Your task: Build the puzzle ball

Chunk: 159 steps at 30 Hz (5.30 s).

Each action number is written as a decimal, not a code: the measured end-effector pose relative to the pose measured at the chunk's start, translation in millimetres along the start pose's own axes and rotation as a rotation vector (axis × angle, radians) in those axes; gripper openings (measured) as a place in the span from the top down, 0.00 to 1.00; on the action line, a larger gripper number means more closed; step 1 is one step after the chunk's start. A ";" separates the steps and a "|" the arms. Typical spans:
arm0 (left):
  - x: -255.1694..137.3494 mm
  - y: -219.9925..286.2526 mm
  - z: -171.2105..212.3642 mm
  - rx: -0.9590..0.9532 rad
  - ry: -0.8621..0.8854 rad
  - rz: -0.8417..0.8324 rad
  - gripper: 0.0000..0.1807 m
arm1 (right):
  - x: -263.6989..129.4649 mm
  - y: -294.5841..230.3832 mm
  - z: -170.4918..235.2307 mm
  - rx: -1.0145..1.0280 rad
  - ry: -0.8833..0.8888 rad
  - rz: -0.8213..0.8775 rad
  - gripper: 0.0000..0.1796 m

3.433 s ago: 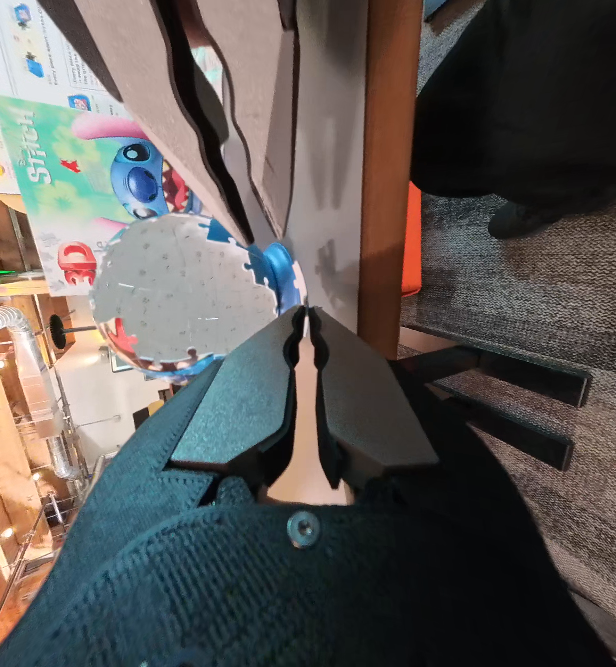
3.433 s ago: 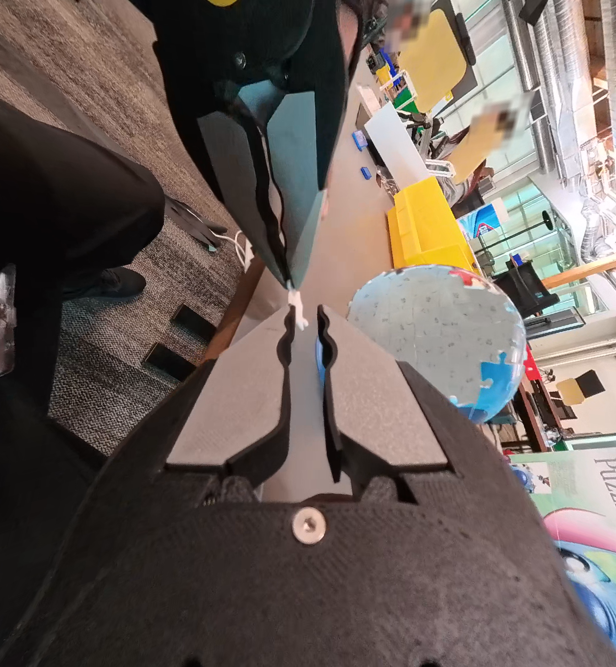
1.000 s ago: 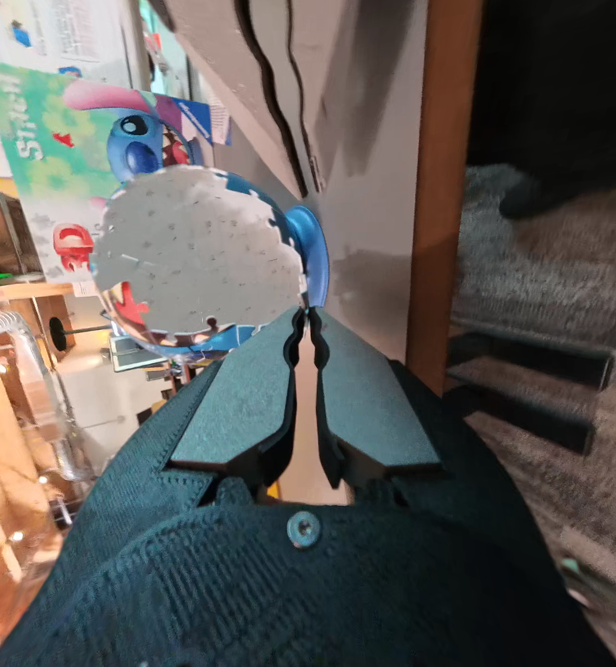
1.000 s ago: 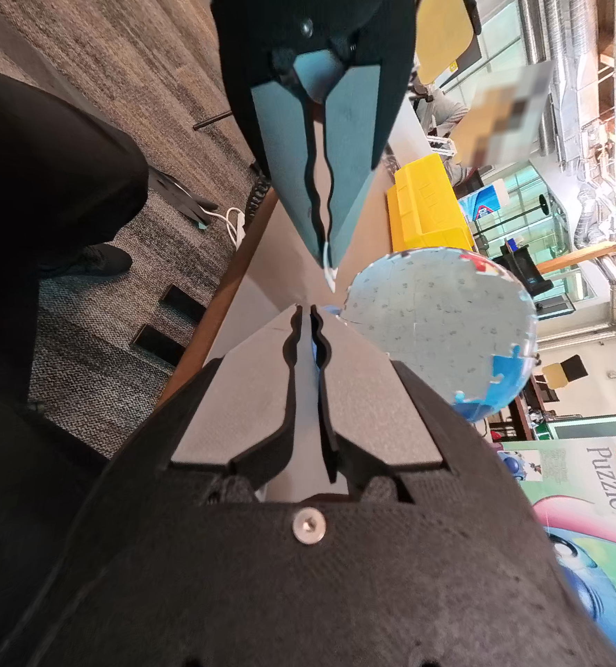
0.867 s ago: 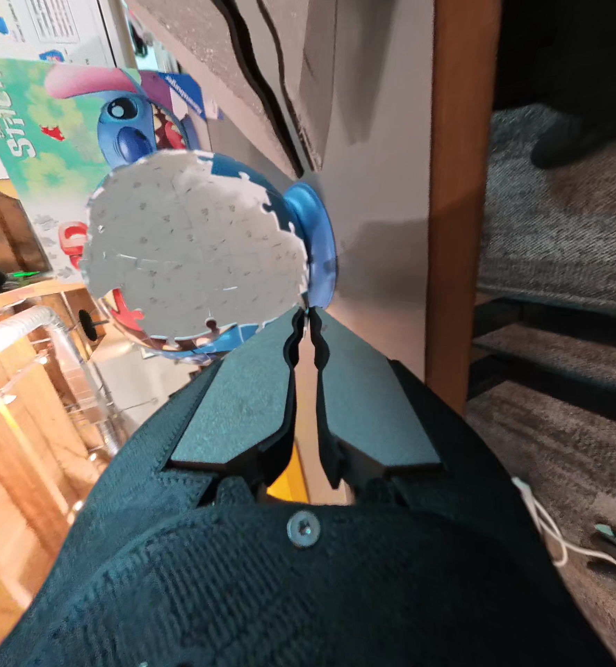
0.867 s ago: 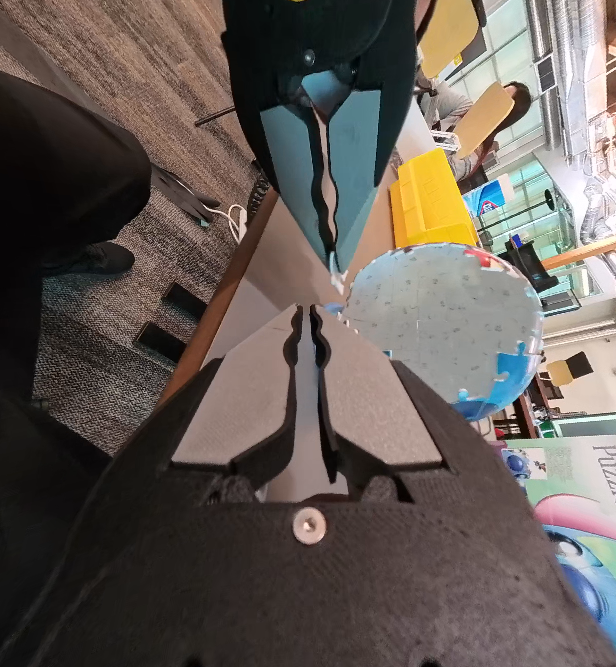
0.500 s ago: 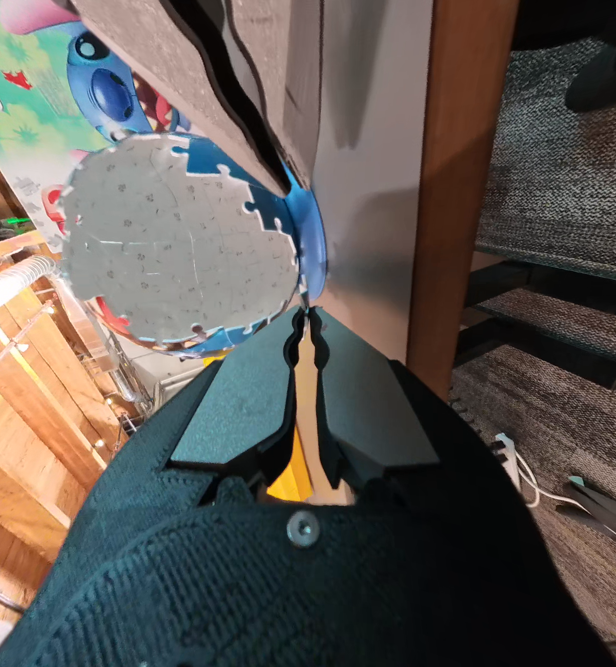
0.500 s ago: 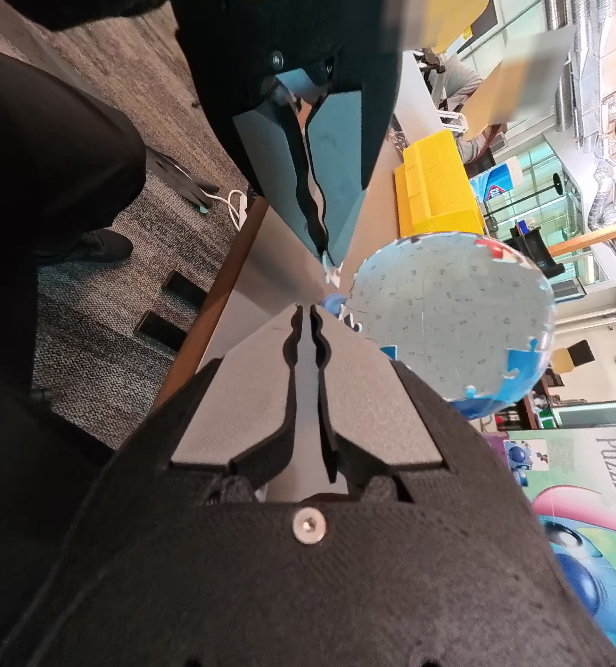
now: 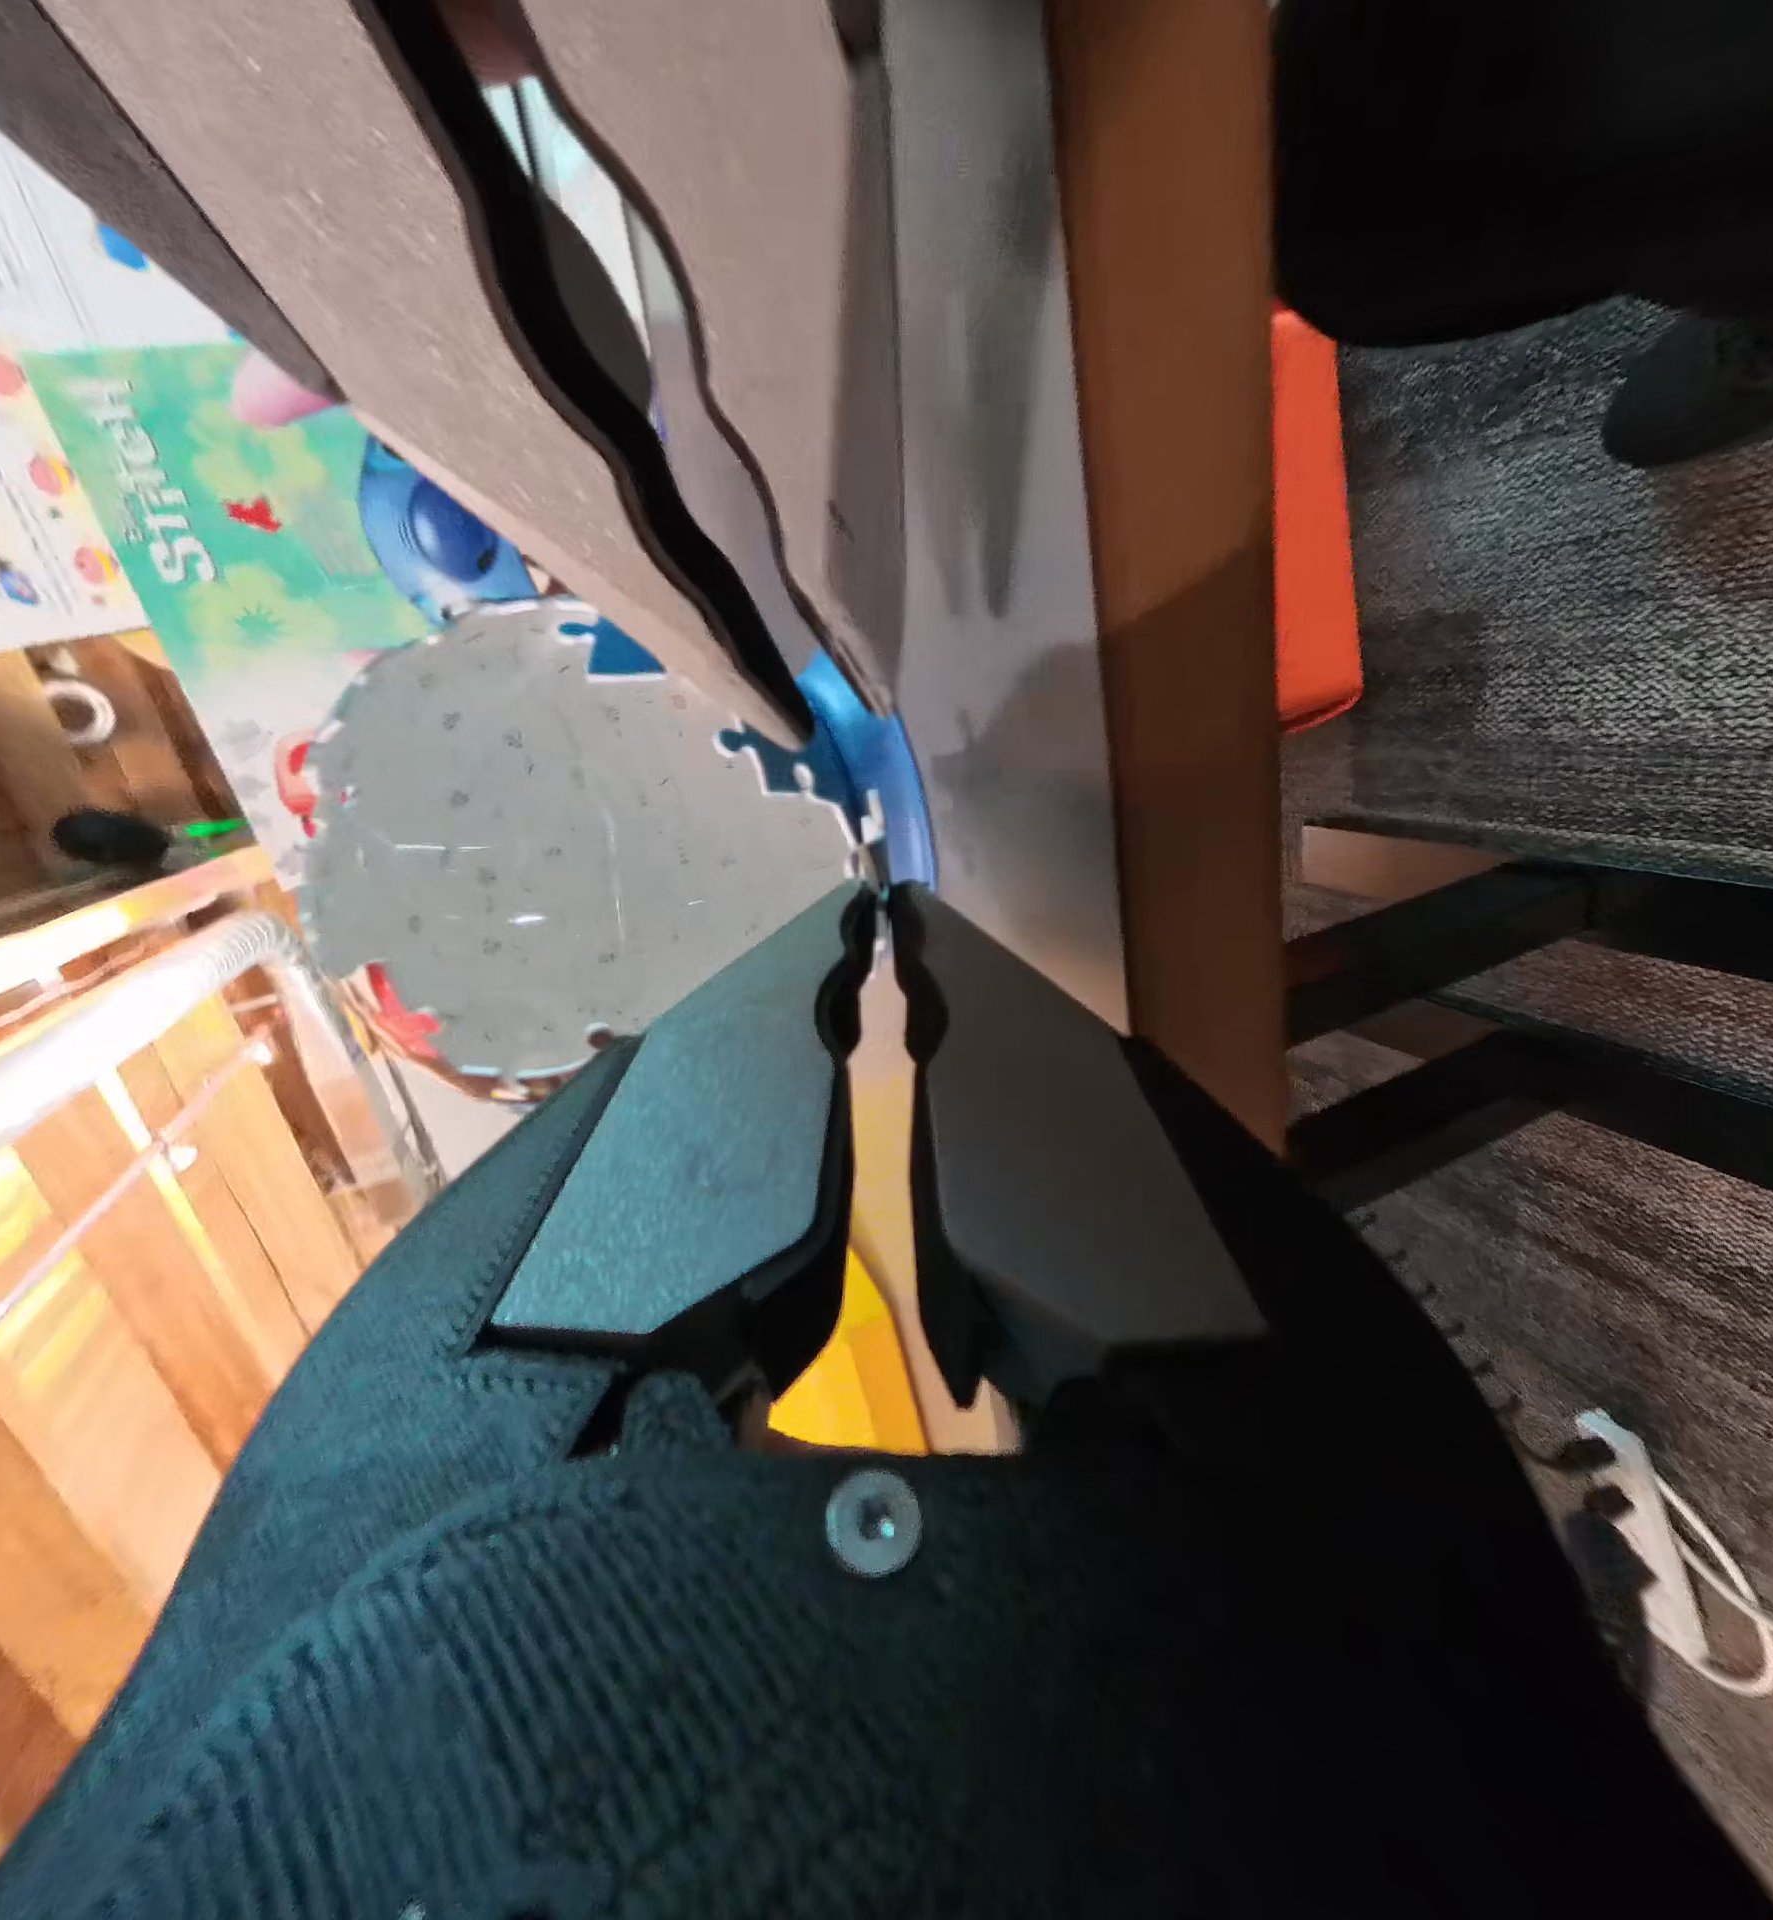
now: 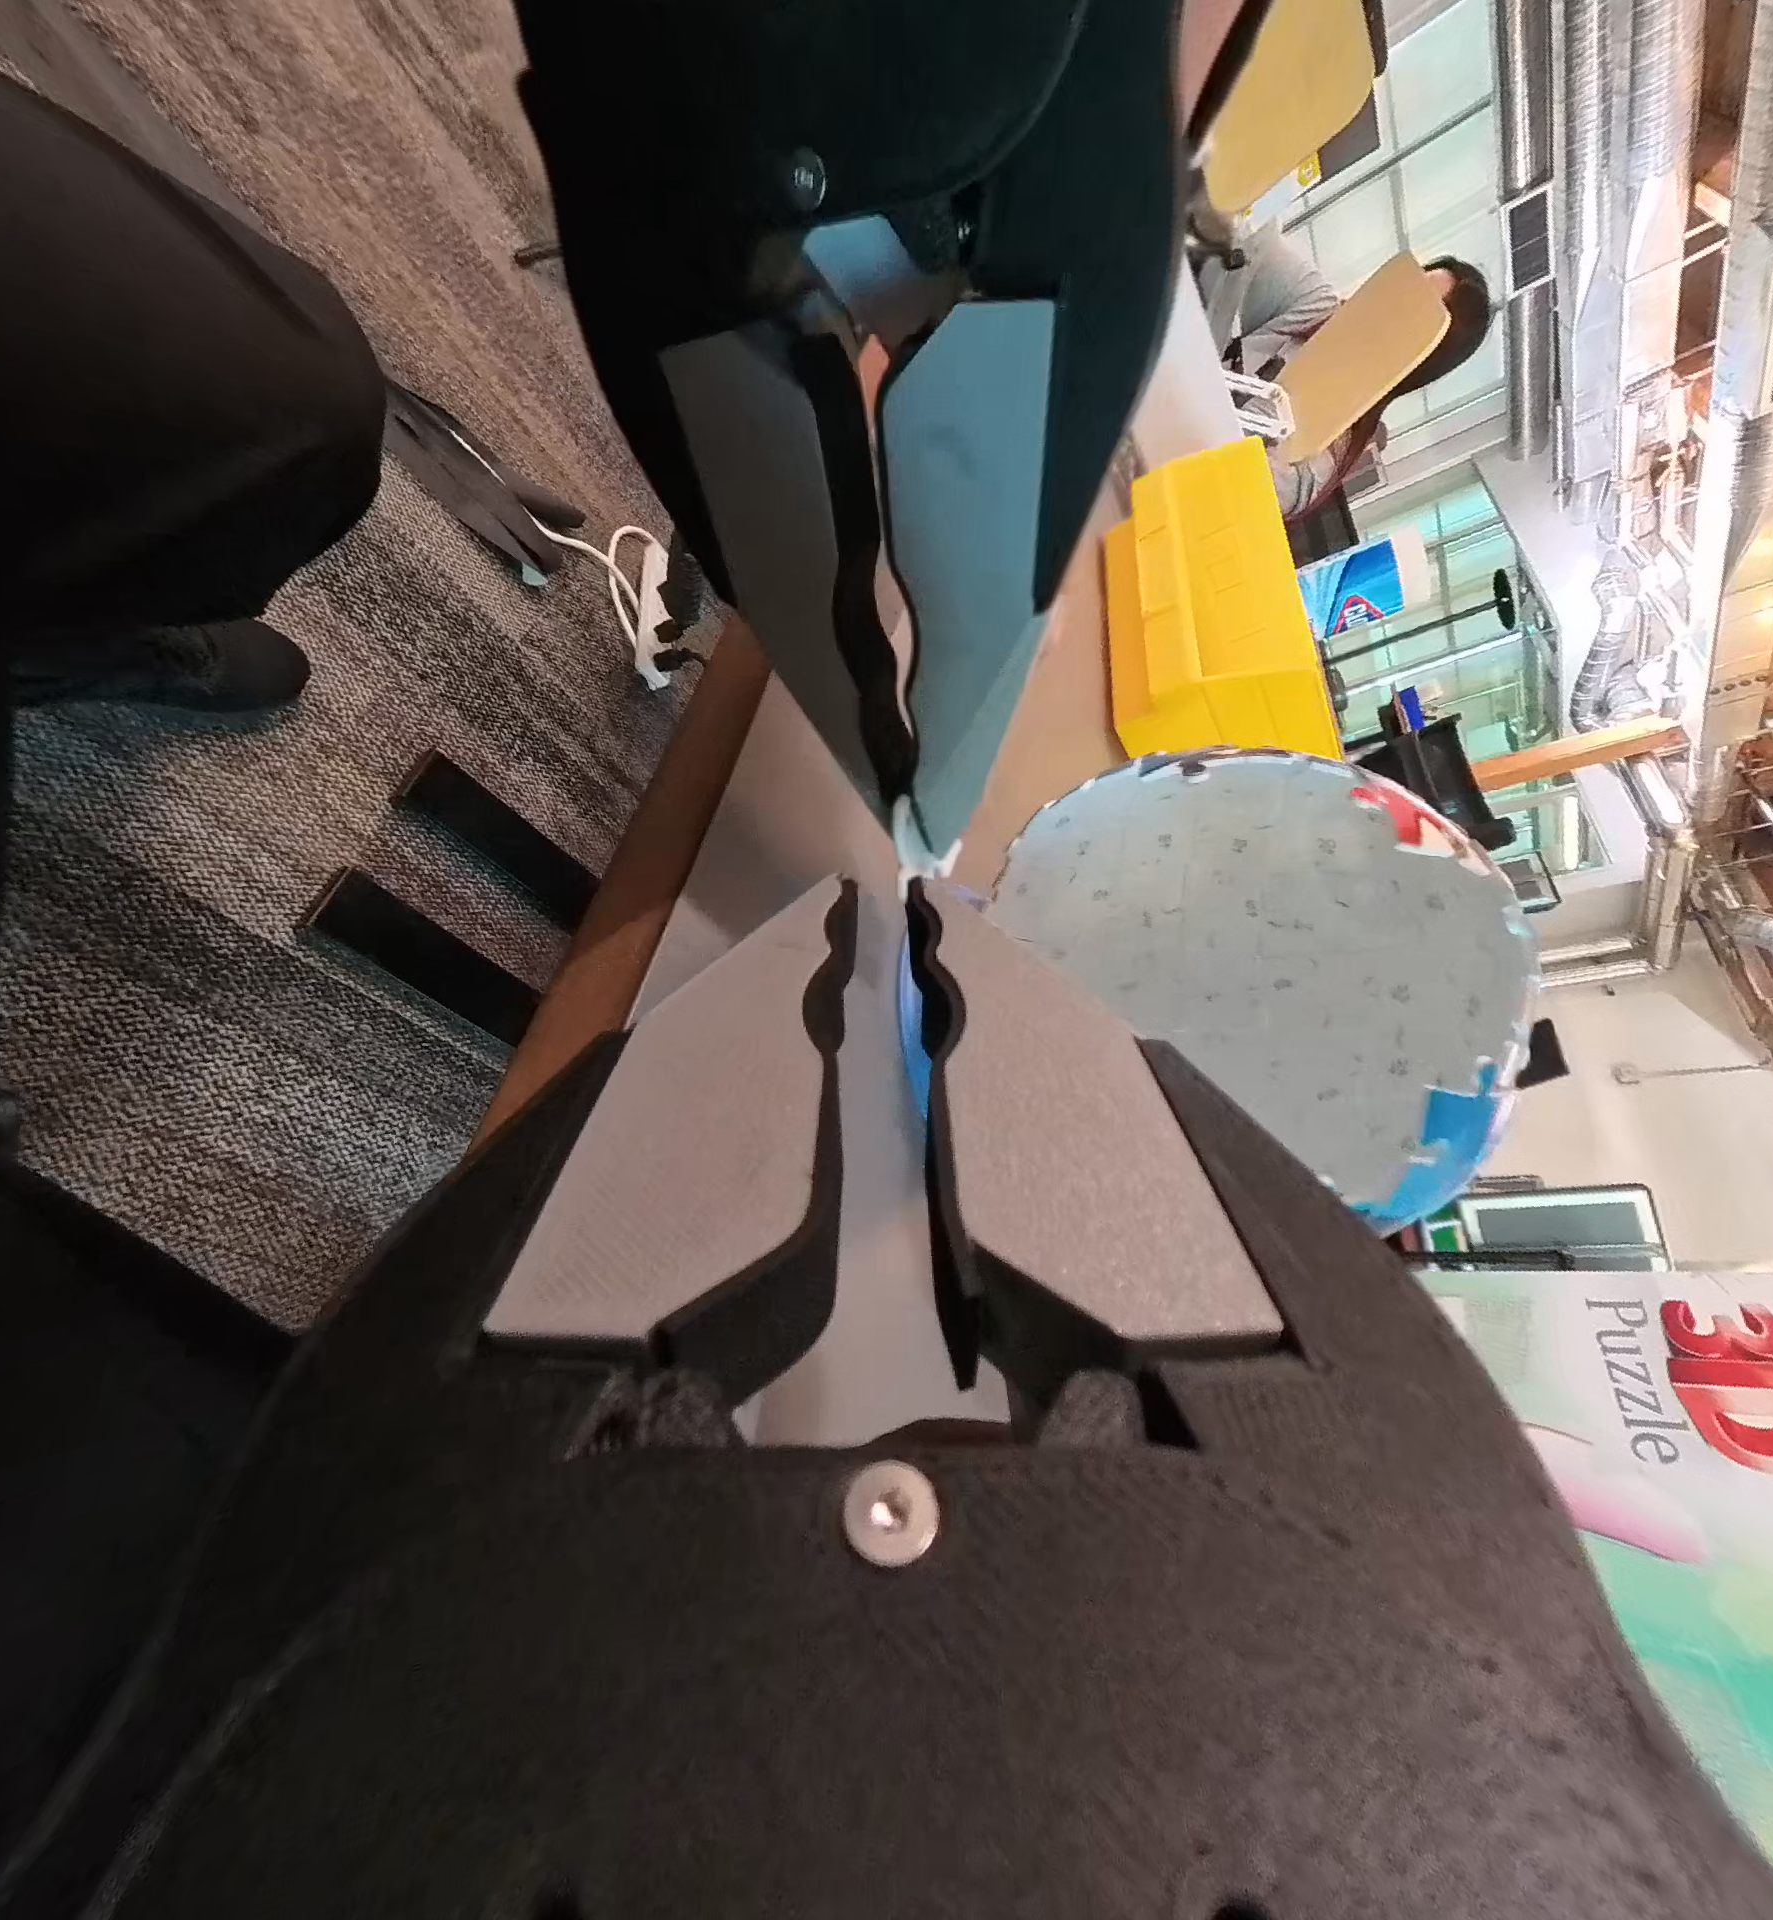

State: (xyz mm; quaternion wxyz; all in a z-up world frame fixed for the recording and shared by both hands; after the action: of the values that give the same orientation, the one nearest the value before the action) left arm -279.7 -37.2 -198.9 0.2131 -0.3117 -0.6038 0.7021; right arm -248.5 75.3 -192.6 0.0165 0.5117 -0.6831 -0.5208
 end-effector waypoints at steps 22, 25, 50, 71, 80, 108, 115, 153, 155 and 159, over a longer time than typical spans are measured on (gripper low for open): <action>16.8 -10.5 27.9 -0.158 0.246 0.052 1.00 | 1.4 1.7 7.9 0.082 0.022 -0.070 0.97; 19.0 -9.7 28.7 -0.150 0.249 0.062 1.00 | 1.8 1.6 8.7 0.086 0.020 -0.074 0.97; 22.7 -9.5 34.7 -0.181 0.299 0.117 1.00 | 2.0 2.7 10.9 0.106 0.026 -0.080 0.97; 19.8 -10.8 35.2 -0.150 0.281 0.115 1.00 | 1.9 2.0 10.5 0.096 0.020 -0.074 0.97; 21.2 -10.7 36.5 -0.150 0.281 0.119 1.00 | 1.7 2.4 10.7 0.102 0.027 -0.080 0.97; -0.3 -12.6 27.4 -0.129 0.209 0.074 1.00 | 3.4 1.6 8.3 0.075 0.017 -0.061 0.96; -19.6 -14.6 -3.1 -0.191 0.168 0.022 1.00 | -2.2 1.5 -1.7 0.020 0.053 0.001 0.93; -48.2 -25.3 28.2 -1.113 0.151 0.012 0.88 | -6.7 6.6 -5.5 0.057 0.158 -0.067 1.00; -49.9 -25.6 40.5 -1.305 0.158 0.015 0.90 | -7.7 5.2 -5.7 0.029 0.152 -0.059 1.00; -45.0 -23.6 76.8 -1.541 0.058 -0.033 0.87 | -12.3 8.3 0.4 0.044 0.145 -0.048 1.00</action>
State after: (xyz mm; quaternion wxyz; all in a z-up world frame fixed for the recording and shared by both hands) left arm -302.7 -118.3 -161.8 -0.0380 -0.3813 -0.9209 0.0718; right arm -248.6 83.8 -180.5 0.0422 0.5644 -0.6791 -0.4675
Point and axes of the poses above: each gripper's, where its closed fingertips meet, x out along the fingers, z out of its underside, y = z × x across the jaws, the point moved 8 cm from there along -x, back along the fingers, and after that the axes turned 13 degrees about -z, right-handed, at the moved point
